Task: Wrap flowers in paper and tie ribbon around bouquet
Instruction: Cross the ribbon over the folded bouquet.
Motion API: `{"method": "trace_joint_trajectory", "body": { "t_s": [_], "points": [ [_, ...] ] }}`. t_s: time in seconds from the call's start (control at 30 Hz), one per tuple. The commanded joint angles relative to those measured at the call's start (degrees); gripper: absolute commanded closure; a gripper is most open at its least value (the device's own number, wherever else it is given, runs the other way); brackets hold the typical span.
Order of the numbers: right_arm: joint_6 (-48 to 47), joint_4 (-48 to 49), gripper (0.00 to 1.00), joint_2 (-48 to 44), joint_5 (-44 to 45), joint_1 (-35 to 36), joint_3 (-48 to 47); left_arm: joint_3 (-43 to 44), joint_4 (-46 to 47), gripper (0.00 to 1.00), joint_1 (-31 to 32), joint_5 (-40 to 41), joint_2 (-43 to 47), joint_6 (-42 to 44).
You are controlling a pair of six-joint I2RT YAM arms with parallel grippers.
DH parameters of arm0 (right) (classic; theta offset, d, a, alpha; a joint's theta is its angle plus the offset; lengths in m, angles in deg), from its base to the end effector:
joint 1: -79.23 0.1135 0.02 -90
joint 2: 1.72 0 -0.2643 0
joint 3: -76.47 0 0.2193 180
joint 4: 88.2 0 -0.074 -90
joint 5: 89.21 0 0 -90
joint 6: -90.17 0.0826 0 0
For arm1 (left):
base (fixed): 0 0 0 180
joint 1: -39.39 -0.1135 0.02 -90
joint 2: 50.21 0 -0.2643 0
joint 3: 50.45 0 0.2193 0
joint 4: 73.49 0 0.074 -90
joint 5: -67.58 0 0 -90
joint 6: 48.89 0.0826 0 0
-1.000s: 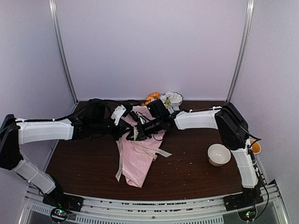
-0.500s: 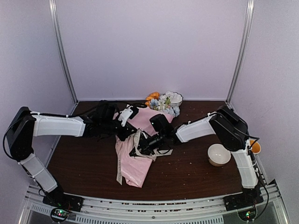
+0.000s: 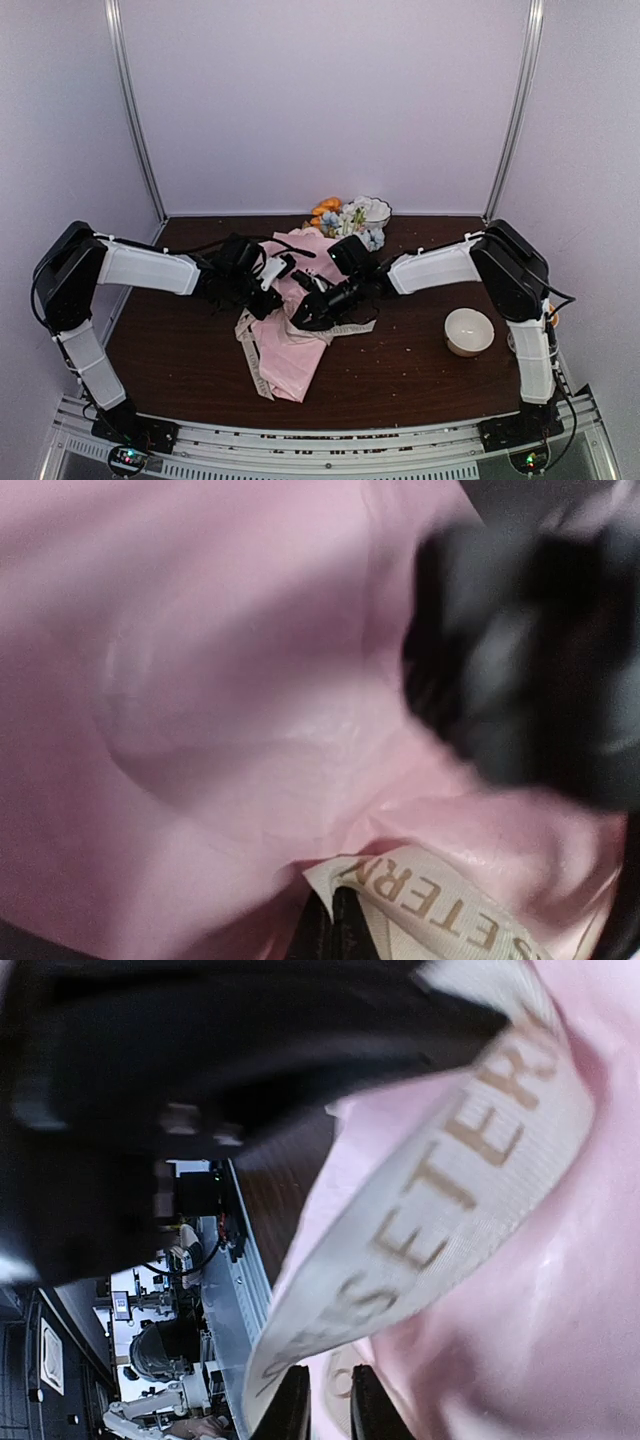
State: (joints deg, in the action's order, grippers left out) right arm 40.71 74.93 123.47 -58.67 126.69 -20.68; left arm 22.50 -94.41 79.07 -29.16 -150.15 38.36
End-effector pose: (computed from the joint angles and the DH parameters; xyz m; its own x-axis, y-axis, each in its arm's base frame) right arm 0.2505 0.3782 0.1445 -0.8742 -0.4641 -0.1430 -0.2877 0.2576 0.9224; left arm 0.2752 -0.2409 0.1585 -0.6038 0.4390 -0.6653 0.6664 0.7360 -0.1192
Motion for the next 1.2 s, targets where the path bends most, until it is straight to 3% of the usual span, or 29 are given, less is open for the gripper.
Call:
{"method": "trace_joint_trajectory", "body": {
  "t_s": [0.0,0.3,0.53,0.87,1.17],
  "points": [
    [-4.4,-3.0,0.84,-5.4,2.1,-0.4,0.1,-0.9,-3.1,1.0,-0.3,1.5,-1.4,0.1],
    [-12.2,-15.0,0.84,-13.4,17.1,-4.0,0.8,-0.7,-2.8,1.0,-0.3,1.3,-1.7,-0.6],
    [-21.8,-8.2,0.84,-21.4,15.1,1.7,9.5,-0.8,-1.7,1.0,-0.3,0.3,-2.2,-1.4],
    [-21.8,0.2,0.89,-15.8,10.0,6.6,11.9,-1.3,-0.1,1.0,-1.1,-2.5,-2.5,-2.3],
    [-24.1,-2.1,0.84,-10.8,14.4,6.4,10.3,-1.6,2.0,1.0,-2.3,-5.7,-2.8,-3.5]
  ]
}}
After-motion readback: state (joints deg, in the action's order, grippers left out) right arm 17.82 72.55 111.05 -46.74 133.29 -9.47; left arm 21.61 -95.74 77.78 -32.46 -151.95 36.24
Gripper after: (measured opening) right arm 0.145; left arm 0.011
